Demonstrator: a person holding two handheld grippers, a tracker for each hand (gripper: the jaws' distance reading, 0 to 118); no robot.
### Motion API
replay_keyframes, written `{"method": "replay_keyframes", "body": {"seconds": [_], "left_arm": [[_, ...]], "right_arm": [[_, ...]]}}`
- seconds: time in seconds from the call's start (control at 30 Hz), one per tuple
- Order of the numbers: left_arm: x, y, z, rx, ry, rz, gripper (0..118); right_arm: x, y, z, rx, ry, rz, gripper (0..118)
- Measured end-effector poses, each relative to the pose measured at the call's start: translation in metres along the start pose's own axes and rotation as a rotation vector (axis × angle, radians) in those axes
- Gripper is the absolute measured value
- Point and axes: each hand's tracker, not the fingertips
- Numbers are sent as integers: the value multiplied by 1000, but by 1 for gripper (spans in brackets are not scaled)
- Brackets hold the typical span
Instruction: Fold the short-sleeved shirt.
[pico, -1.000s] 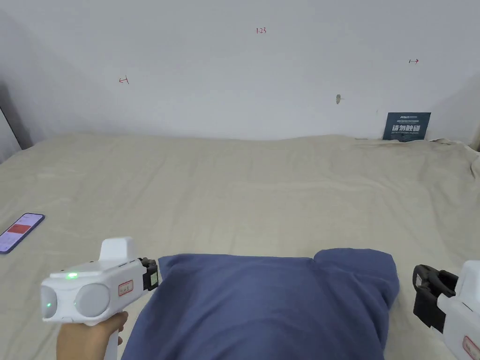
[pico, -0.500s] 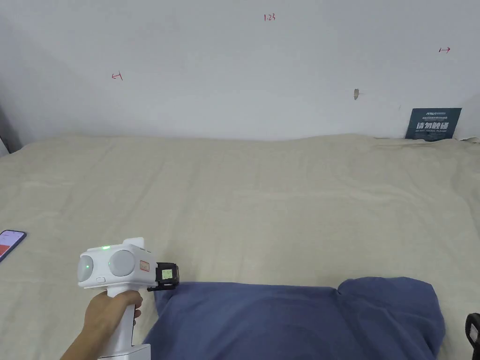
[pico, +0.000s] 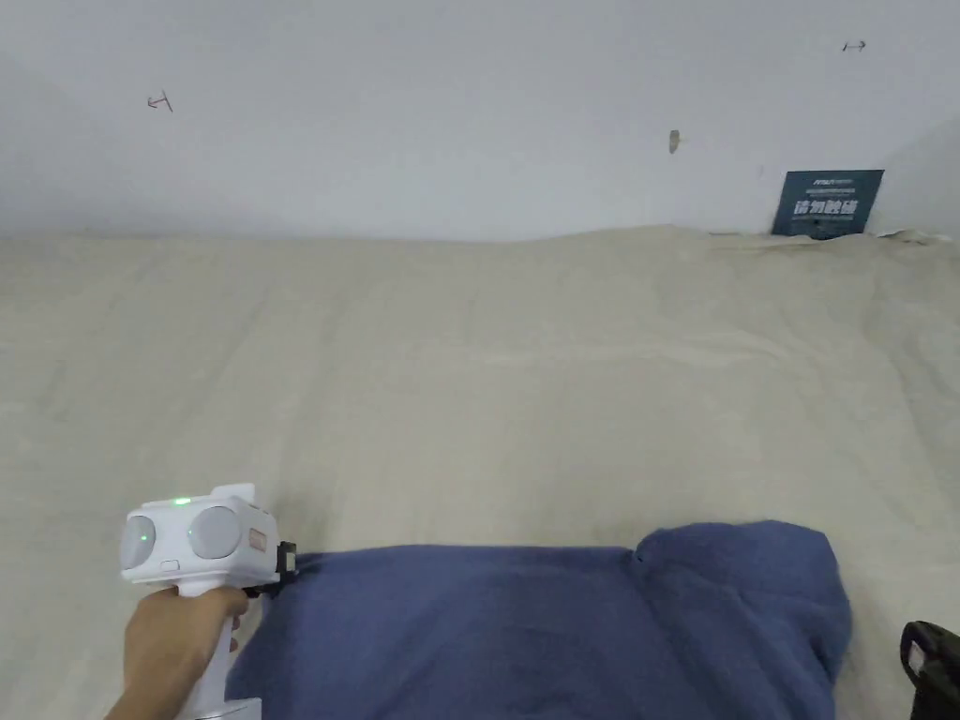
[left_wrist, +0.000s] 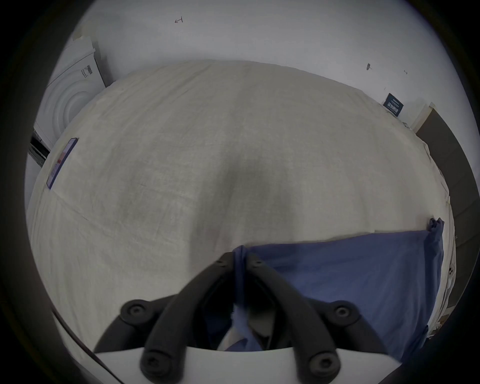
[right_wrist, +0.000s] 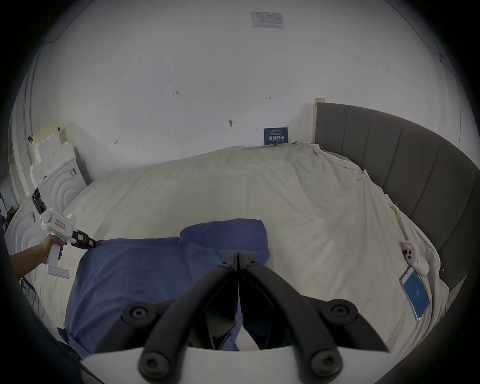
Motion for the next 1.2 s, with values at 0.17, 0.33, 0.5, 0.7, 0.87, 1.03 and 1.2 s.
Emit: {"method": "replay_keyframes", "body": {"seconds": [0.17,0.33,0.5,0.7,0.87,1.03,1.2], "left_arm": [[6,-2,27,85,-40,-29,0],[9,-3,71,153,-124,-32,0],[10,2,98,181,-131,-77,0],[7,3,104,194,-134,-79,0],[7,0,102,184,-134,-82,0],[5,-4,109,193,-123,-80,0],[0,-10,129,228,-106,-64,0]], "right_arm": [[30,6,-36,-74,-1,-11,0],[46,14,-96,-174,21,-32,57],[40,17,-154,-299,-48,22,73],[39,10,-204,-405,-57,34,73],[24,7,-204,-443,-31,88,10],[15,16,-178,-382,-15,188,4],[28,39,-129,-229,65,100,3]]}}
